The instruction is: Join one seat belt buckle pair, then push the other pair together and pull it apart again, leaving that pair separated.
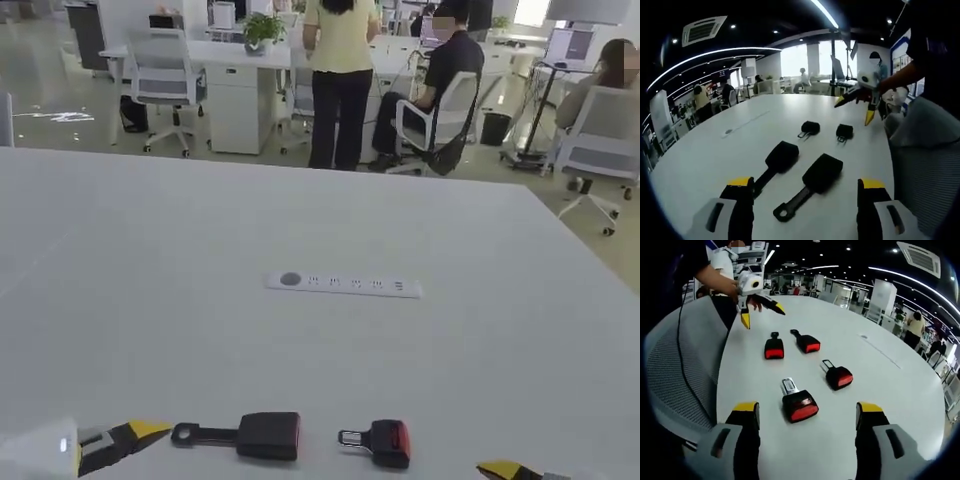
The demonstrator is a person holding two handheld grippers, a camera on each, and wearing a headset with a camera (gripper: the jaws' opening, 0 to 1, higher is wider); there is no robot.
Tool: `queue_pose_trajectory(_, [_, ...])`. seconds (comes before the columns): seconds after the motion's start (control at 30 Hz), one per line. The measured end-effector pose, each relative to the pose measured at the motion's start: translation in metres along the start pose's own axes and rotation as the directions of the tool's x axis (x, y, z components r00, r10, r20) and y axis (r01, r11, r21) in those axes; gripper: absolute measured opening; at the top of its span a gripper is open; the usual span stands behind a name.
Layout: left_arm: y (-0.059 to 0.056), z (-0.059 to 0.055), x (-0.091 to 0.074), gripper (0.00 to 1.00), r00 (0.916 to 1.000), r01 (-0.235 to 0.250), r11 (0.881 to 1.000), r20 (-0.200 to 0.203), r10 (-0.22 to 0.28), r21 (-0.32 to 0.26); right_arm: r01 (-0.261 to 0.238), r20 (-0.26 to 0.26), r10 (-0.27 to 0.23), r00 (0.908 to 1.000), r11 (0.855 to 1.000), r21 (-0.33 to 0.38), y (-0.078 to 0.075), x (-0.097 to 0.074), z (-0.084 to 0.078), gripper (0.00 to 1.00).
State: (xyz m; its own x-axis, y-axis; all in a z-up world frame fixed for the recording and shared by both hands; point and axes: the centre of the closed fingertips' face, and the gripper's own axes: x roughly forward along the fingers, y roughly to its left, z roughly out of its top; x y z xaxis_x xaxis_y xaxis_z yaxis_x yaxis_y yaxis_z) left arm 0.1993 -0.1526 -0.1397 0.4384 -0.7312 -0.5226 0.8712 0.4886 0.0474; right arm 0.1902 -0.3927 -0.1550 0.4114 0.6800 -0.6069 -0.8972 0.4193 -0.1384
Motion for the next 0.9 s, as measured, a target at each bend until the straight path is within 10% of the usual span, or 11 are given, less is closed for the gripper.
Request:
queue_pose_trajectory(0.53, [-0.018, -0.006, 0.027, 0.66, 0.9819, 0.133, 0.986, -0.149, -0.117, 0.104, -0.102, -0.067, 0.095, 0.9932, 0.989, -0.109, 0.003, 0.011, -0.007, 0.57])
queue_pose_trajectory(0.9, [-0.020, -0.018, 0.042, 0.54, 0.9389, 0.254, 0.951, -0.281, -0.199, 0.176, -0.182, -0.138, 0.157, 0.9779, 0.964, -0.192, 0.004, 0.021, -0.011, 0.45])
